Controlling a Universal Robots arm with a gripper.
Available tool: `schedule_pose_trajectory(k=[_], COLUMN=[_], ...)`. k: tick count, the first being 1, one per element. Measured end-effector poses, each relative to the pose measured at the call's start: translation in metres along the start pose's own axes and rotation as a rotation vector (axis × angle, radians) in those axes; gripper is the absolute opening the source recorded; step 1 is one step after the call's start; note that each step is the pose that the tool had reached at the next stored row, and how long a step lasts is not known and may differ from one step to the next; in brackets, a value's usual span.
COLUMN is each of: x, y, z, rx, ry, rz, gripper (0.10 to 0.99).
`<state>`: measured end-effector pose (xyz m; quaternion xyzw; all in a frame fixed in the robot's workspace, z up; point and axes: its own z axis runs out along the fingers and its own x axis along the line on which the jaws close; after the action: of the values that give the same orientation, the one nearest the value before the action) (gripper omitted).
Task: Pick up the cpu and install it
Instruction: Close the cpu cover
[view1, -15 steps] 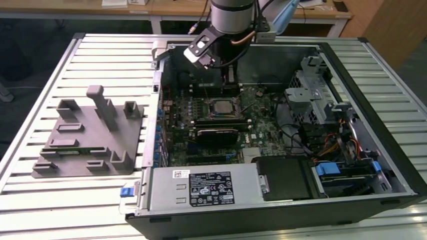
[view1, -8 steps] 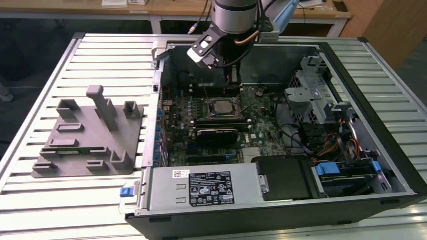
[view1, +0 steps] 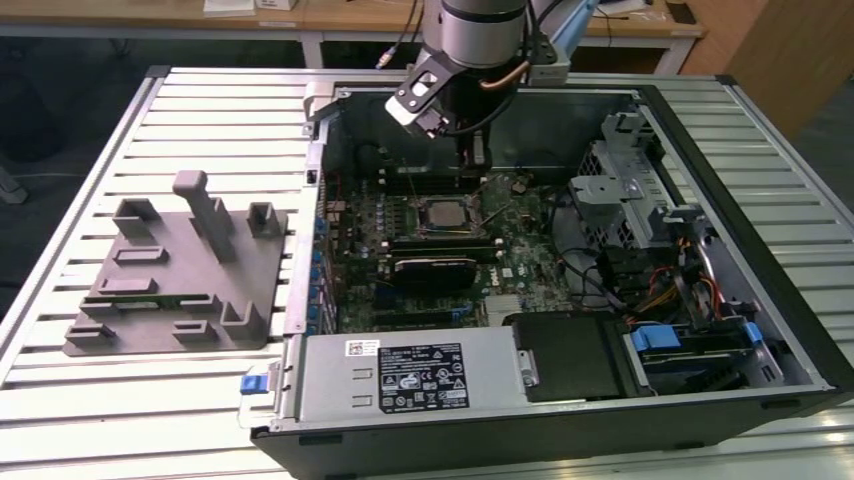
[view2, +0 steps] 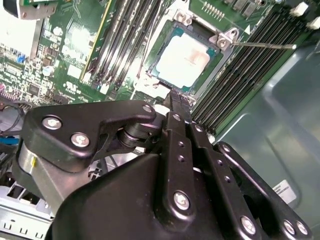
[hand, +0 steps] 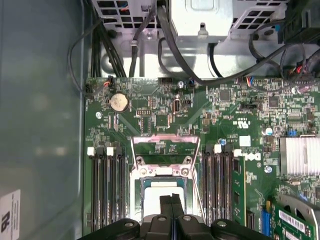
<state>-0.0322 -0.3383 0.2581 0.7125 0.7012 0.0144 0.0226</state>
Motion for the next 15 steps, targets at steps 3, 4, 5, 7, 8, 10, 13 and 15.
schedule_pose_trajectory(k=[3, 4, 5, 7, 8, 10, 13, 15], x=[0.0001, 0.0001, 0.0001, 0.0002, 0.0002, 0.0002, 0.0003, 0.0003], y=[0.0036, 0.0049, 0.0064, 0.0091, 0.0104, 0.0129, 0.0169, 0.0199], z=[0.0002, 0.0003, 0.0003, 0.0005, 0.0006, 0.0007, 0.0009, 0.001], rx=[0.0, 0.0, 0.0, 0.0, 0.0, 0.0, 0.0, 0.0], ry=[0.0001, 0.0, 0.0, 0.0, 0.0001, 0.0, 0.0001, 0.0], rz=[0.0, 0.0, 0.0, 0.0, 0.0, 0.0, 0.0, 0.0], gripper=[0.106, 0.106, 0.106, 0.106, 0.106, 0.106, 0.106, 0.106])
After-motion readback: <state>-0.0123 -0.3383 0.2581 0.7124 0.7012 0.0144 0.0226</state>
